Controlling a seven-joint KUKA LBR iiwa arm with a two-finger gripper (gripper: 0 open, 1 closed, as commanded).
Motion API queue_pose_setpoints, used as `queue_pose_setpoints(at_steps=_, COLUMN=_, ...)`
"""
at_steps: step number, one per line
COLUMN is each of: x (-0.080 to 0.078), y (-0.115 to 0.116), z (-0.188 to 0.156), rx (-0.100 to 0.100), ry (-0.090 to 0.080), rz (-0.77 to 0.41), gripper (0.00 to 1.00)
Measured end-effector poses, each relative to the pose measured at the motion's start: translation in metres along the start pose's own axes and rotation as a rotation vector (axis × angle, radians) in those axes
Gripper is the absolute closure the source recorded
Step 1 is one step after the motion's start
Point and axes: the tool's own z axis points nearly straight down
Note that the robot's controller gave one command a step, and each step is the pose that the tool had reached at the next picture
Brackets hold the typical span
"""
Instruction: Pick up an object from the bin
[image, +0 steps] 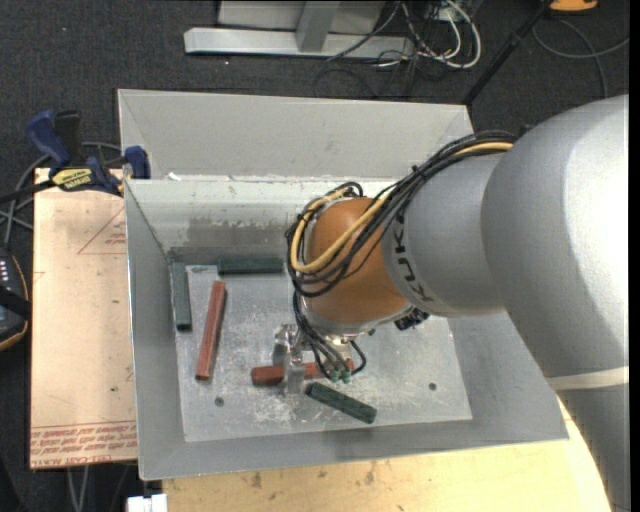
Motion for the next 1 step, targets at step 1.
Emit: queue_pose_setpoints(at_steps=1, x=0.0262, y=0.0156, z=-0.1356, rx=-0.001, ry=-0.008, rz=-0.066, gripper=1.0)
